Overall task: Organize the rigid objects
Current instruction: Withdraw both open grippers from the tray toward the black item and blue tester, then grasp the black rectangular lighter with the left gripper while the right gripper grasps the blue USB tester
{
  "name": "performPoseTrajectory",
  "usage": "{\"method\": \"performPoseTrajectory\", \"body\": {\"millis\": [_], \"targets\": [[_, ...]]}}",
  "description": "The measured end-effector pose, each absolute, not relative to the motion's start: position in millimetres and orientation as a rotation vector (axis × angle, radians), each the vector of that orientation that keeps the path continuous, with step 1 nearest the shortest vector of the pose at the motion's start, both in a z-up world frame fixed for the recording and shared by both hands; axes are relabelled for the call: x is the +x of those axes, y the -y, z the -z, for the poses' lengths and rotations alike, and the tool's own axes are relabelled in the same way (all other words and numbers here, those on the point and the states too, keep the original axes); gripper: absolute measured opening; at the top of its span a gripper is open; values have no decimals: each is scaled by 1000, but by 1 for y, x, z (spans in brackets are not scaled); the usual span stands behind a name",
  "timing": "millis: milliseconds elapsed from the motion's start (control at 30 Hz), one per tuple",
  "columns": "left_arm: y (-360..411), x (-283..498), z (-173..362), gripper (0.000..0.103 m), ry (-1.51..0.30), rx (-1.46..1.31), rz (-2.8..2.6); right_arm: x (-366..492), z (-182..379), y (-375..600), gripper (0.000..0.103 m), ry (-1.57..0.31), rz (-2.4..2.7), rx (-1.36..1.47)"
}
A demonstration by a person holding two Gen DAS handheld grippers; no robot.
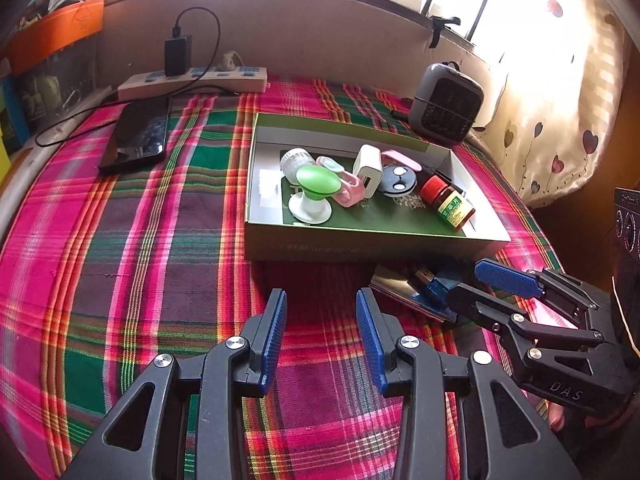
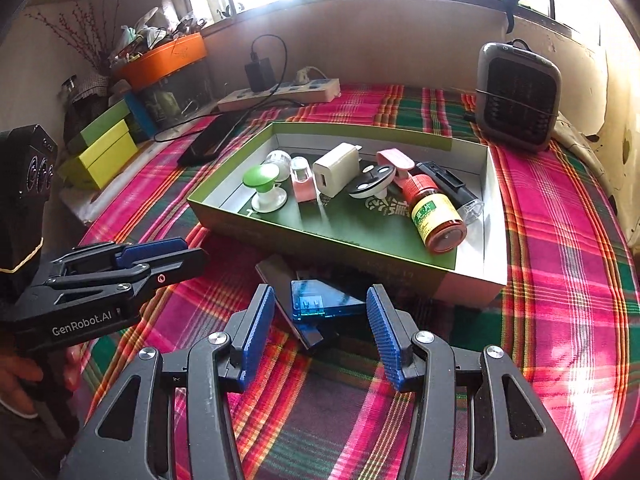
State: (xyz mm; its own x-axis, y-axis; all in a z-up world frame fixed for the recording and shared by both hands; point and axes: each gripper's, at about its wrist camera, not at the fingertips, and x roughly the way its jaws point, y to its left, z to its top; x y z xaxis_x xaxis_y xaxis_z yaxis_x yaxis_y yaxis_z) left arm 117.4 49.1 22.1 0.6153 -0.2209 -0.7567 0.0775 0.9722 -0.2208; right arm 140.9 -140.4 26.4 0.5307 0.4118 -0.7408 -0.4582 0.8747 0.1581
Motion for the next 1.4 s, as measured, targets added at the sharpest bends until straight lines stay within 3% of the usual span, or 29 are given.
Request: {"method": "performPoseTrajectory", "body": {"millis": [367,1133,1400], "targets": [[-51,116,-18,35,-904,-191,195,140,-7,138,49,-944,-568,17],[-70,109,-16,35,-919,-209,157,117,-5,83,50,-939,-779,-58],[-59,110,-15,35,-931,-197,196,118,-10,108,50,-917,-710,-46]]}}
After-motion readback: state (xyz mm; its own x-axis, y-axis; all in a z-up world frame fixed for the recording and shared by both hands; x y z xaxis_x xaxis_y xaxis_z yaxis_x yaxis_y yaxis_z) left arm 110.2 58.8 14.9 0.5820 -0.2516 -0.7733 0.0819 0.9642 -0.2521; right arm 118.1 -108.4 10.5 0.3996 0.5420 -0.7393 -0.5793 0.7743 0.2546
